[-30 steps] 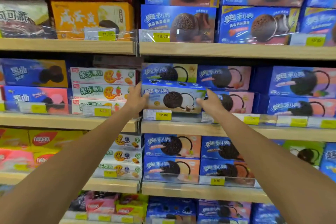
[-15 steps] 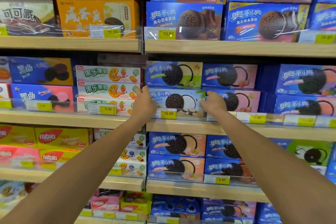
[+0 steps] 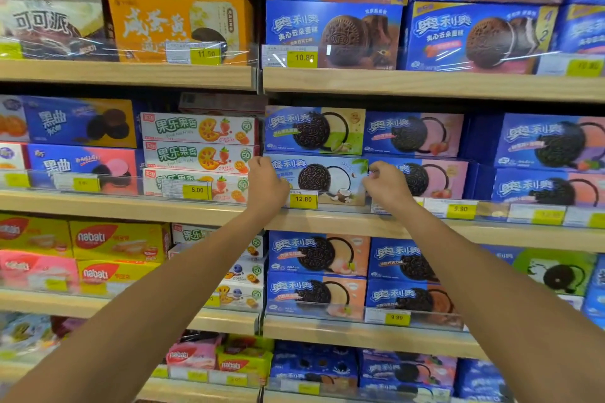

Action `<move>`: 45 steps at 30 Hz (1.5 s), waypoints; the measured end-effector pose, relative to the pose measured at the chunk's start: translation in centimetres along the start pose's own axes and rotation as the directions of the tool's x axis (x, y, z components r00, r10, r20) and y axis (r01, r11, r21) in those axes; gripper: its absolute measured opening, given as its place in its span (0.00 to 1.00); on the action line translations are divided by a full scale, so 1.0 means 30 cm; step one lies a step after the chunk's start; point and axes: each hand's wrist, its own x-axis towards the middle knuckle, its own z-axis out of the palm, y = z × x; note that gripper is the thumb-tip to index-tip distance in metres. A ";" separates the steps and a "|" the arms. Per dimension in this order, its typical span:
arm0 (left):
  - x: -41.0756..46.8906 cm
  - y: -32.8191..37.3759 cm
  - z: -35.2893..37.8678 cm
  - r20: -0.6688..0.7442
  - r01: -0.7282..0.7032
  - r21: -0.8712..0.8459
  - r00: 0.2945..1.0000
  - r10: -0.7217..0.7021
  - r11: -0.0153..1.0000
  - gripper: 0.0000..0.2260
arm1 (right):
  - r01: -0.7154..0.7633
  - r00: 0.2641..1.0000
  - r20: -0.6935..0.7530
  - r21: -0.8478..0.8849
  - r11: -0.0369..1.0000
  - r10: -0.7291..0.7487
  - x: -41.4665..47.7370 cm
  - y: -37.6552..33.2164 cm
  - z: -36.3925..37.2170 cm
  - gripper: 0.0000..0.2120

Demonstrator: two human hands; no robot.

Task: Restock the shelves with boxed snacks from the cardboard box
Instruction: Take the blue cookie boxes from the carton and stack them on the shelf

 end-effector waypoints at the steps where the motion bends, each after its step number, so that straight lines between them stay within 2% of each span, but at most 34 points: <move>1: -0.014 0.017 0.005 -0.013 0.018 -0.062 1.000 -0.019 0.998 0.16 | 0.012 1.000 -0.030 0.070 0.997 -0.010 -0.016 -0.001 -0.002 0.14; 4: -0.061 0.080 0.019 0.030 0.085 -0.217 0.996 -0.081 0.972 0.22 | 0.056 0.992 -0.128 0.274 0.960 -0.022 -0.060 0.010 -0.010 0.12; 8: -0.131 0.143 0.047 0.039 0.069 -0.310 0.997 -0.060 0.948 0.19 | 0.082 0.988 -0.154 0.378 0.922 -0.025 -0.115 0.030 -0.024 0.09; 13: -0.279 0.209 0.102 0.134 0.009 -0.460 0.989 0.060 0.888 0.06 | 0.027 0.993 -0.115 0.512 0.859 0.038 -0.207 0.082 -0.051 0.07; 16: -0.382 0.187 0.176 0.213 0.052 -0.478 0.975 0.059 0.877 0.10 | -0.050 0.992 -0.074 0.539 0.841 0.106 -0.287 0.156 -0.042 0.11; 18: -0.451 0.166 0.226 0.294 0.102 -0.485 0.955 0.052 0.868 0.08 | -0.119 0.988 -0.016 0.576 0.809 0.156 -0.347 0.214 -0.027 0.11; 24: -0.677 0.014 0.415 0.549 0.292 -0.334 0.833 -0.066 0.896 0.09 | -0.290 0.956 0.109 0.490 0.822 0.272 -0.595 0.459 0.055 0.11; 28: -0.874 -0.159 0.528 0.709 0.385 -0.185 0.689 -0.148 0.904 0.06 | -0.441 0.897 0.218 0.396 0.805 0.384 -0.761 0.664 0.134 0.13; 30: -0.999 -0.256 0.584 0.763 0.385 -0.072 0.616 -0.198 0.920 0.04 | -0.527 0.849 0.260 0.340 0.779 0.461 -0.858 0.768 0.180 0.13; 31: -1.068 -0.293 0.602 0.791 0.396 -0.014 0.566 -0.232 0.918 0.07 | -0.573 0.817 0.289 0.320 0.754 0.499 -0.916 0.820 0.205 0.13; 33: -1.201 -0.380 0.646 0.846 0.413 0.113 0.437 -0.306 0.904 0.13 | -0.687 0.723 0.359 0.297 0.663 0.590 -1.031 0.920 0.254 0.12; 35: -1.336 -0.456 0.693 0.896 0.475 0.185 0.279 -0.347 0.860 0.14 | -0.794 0.602 0.437 0.239 0.559 0.669 -1.157 1.033 0.314 0.11; 36: -1.393 -0.491 0.706 0.899 0.506 0.219 0.227 -0.374 0.835 0.14 | -0.828 0.551 0.465 0.200 0.525 0.693 -1.211 1.079 0.342 0.12; 39: -1.561 -0.587 0.754 0.861 0.544 0.332 0.160 -0.483 0.771 0.14 | -0.894 0.417 0.524 0.089 0.438 0.743 -1.366 1.216 0.431 0.12; 41: -1.666 -0.643 0.792 0.851 0.570 0.367 0.113 -0.513 0.735 0.06 | -0.916 0.339 0.548 0.008 0.400 0.765 -1.465 1.283 0.486 0.10; 45: -1.962 -0.843 0.916 0.800 0.619 0.450 0.041 -0.599 0.644 0.04 | -0.961 0.094 0.578 -0.161 0.226 0.811 -1.743 1.467 0.663 0.06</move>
